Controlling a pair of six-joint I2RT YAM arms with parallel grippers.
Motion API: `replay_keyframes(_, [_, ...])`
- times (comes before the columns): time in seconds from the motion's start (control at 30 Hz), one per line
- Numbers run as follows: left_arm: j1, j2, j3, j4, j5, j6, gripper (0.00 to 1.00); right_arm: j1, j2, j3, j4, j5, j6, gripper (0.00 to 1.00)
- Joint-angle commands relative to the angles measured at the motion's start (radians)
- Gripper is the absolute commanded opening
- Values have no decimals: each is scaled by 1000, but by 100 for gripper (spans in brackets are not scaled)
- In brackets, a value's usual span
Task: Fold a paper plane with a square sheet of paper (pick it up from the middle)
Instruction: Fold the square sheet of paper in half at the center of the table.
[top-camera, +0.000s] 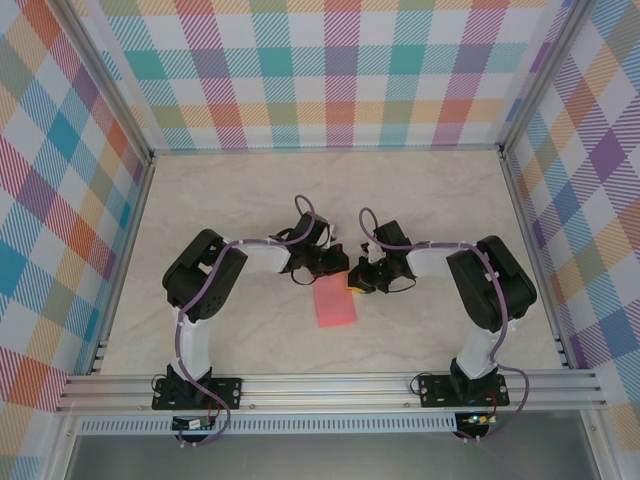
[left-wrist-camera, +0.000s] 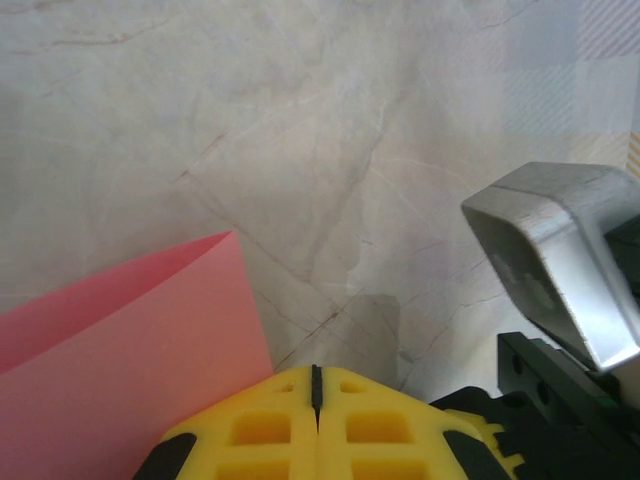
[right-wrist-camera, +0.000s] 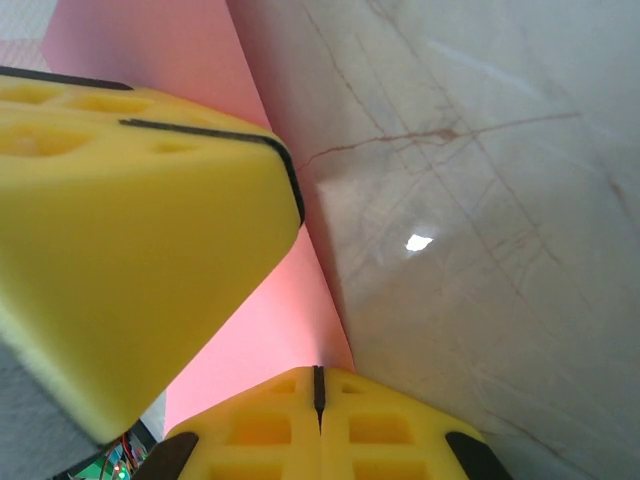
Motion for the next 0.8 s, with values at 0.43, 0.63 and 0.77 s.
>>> replay_keyframes(0.43, [-5,44,-91,-16,-104,49,0,5,-2,-13,-83,2,-39,0])
replay_keyframes(0.63, [-5,57,-155,13,-146,51,0,7,-26,-40,-119,-57,-78,0])
replay_keyframes(0.77, [-5,56,-171,14,-161,55,0,10,-59,-56,-145,-77,-99,0])
